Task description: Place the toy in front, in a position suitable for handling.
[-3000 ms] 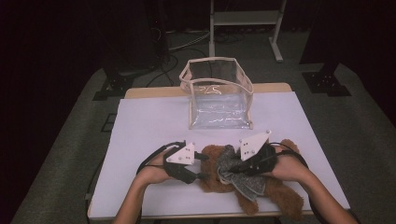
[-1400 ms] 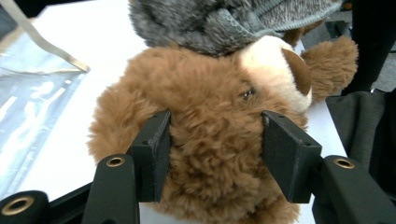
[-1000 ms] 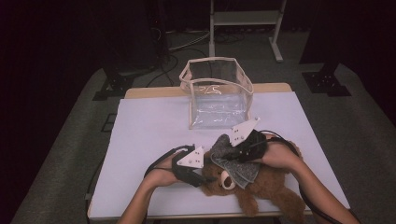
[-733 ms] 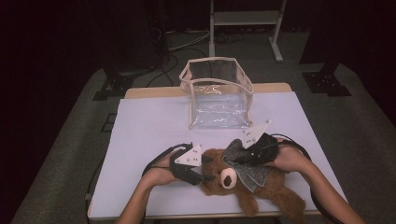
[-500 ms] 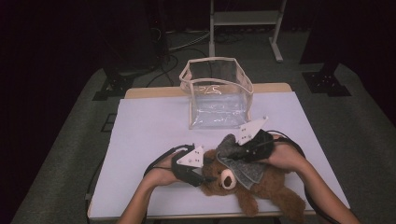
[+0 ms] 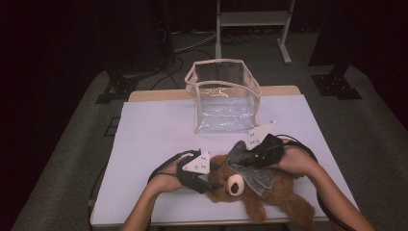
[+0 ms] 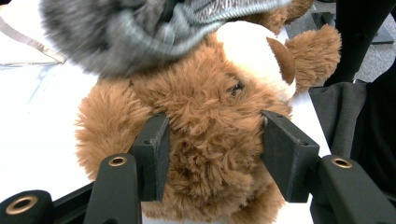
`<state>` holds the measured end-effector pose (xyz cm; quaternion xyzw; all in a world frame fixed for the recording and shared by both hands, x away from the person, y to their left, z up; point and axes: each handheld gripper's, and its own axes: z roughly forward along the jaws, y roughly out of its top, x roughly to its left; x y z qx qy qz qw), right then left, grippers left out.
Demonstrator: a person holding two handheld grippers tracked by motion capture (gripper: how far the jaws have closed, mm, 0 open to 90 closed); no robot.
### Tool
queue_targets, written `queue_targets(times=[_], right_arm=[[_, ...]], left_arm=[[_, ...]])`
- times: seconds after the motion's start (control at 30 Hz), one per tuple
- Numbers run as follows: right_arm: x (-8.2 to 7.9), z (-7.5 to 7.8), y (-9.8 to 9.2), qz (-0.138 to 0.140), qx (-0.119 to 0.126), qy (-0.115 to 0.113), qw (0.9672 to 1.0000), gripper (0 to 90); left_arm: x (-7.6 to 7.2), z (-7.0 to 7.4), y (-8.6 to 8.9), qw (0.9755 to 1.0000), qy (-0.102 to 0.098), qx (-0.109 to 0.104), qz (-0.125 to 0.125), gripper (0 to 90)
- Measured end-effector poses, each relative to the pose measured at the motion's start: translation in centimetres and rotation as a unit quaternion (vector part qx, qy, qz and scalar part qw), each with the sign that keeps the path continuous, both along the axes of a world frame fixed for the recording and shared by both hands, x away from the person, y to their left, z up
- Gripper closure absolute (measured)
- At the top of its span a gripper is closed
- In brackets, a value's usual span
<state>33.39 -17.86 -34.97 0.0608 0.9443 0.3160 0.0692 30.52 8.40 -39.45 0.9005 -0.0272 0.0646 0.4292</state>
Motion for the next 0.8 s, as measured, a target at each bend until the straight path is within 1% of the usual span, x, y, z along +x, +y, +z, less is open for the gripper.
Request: queue_targets(times=[0.03, 0.1, 0.2, 0.27, 0.33, 0.37, 0.43, 0.57, 0.63, 0.73, 0.8], right_arm=[[-0.1, -0.1, -0.9, -0.004, 0.005, 0.000, 1.0000, 71.2], [-0.4, -0.1, -2.7, -0.017, 0.026, 0.002, 0.9995, 71.2], [-1.1, 0.0, -5.0, -0.036, 0.044, 0.000, 0.9984, 71.2], [-1.4, 0.0, -6.2, -0.043, 0.053, -0.001, 0.9977, 71.2], [-1.9, -0.2, -7.0, -0.050, 0.059, 0.001, 0.9970, 71.3], [-2.0, -0.4, -7.2, -0.052, 0.064, 0.000, 0.9966, 71.3], [-2.3, -0.8, -7.3, -0.054, 0.072, -0.001, 0.9959, 71.5], [-2.5, -1.4, -7.4, -0.057, 0.088, -0.002, 0.9945, 71.7], [-2.6, -1.6, -7.4, -0.055, 0.092, 0.000, 0.9942, 71.9], [-2.8, -1.8, -7.3, -0.051, 0.097, -0.001, 0.9940, 72.0], [-2.9, -1.9, -7.3, -0.051, 0.101, -0.002, 0.9936, 72.1]], left_arm=[[0.0, 0.0, 0.0, 1.0000, 0.002, -0.001, 0.000, 45.1], [0.0, -0.1, -0.1, 1.0000, 0.003, -0.003, 0.002, 45.0], [0.0, -0.1, -0.1, 1.0000, 0.005, -0.003, 0.002, 44.9], [0.0, -0.1, -0.1, 1.0000, 0.005, -0.003, 0.001, 44.9], [0.0, 0.0, 0.0, 1.0000, 0.004, -0.004, 0.000, 44.5], [0.0, 0.1, 0.0, 1.0000, 0.005, -0.005, 0.001, 43.9], [0.1, 0.3, 0.1, 1.0000, -0.001, -0.001, 0.002, 42.8], [0.3, 0.8, 0.4, 0.9999, -0.005, -0.006, 0.006, 42.6], [0.5, 1.2, 0.5, 0.9999, -0.006, -0.014, 0.007, 42.6], [0.9, 1.7, 0.2, 0.9993, -0.007, -0.035, 0.007, 42.8], [1.2, 1.9, -0.2, 0.9993, -0.004, -0.038, 0.005, 43.1]])
